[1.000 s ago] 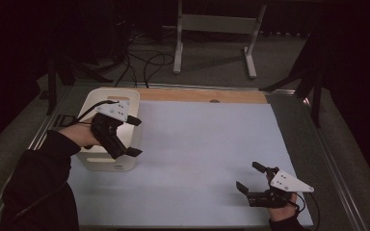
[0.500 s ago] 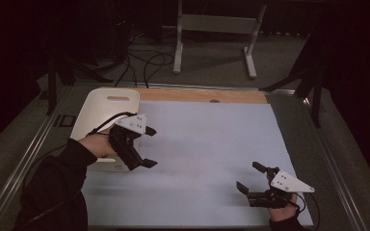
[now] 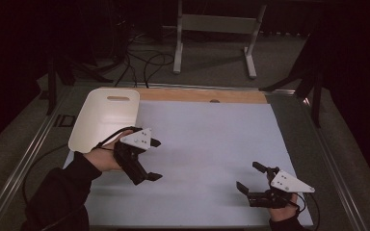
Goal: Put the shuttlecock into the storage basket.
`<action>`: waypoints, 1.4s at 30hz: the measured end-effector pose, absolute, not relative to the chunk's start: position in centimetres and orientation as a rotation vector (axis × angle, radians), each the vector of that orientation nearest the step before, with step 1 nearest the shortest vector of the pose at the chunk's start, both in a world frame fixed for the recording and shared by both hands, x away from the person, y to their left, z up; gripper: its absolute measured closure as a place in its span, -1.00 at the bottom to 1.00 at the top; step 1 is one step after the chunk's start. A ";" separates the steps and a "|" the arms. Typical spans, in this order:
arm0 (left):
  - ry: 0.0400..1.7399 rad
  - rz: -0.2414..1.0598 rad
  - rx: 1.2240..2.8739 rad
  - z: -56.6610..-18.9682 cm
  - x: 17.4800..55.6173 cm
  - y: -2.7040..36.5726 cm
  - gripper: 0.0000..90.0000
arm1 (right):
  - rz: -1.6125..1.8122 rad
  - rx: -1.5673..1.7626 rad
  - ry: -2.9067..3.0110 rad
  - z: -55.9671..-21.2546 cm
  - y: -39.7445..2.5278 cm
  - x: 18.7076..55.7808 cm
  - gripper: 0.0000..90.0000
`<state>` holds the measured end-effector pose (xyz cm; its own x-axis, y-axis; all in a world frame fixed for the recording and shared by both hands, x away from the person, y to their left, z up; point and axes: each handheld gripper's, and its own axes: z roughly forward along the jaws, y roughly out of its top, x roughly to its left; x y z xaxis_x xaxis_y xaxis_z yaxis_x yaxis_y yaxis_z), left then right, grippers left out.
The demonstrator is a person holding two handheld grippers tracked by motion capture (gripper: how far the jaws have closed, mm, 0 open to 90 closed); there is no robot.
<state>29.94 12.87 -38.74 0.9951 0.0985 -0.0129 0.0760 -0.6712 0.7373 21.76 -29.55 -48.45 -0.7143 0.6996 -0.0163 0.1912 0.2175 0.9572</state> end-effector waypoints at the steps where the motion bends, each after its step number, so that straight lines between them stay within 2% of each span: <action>1: 0.118 0.032 2.307 -38.9 29.8 12.8 -1.00 | 1.511 0.824 2.047 -48.5 -29.6 21.8 -0.79; 19: 0.111 -0.029 2.301 -43.7 26.6 11.3 -1.00 | 1.515 0.818 2.053 -48.4 -29.5 21.7 -0.79; 42: 0.248 -0.033 2.253 -48.8 25.3 16.0 -1.00 | 1.505 0.819 2.072 -48.6 -29.3 21.8 -0.79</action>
<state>25.29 15.99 -48.81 0.9800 0.1670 -0.1080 0.1897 -0.6213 0.7603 21.81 -29.33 -48.63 -0.7233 0.6904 -0.0133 0.2007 0.2287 0.9526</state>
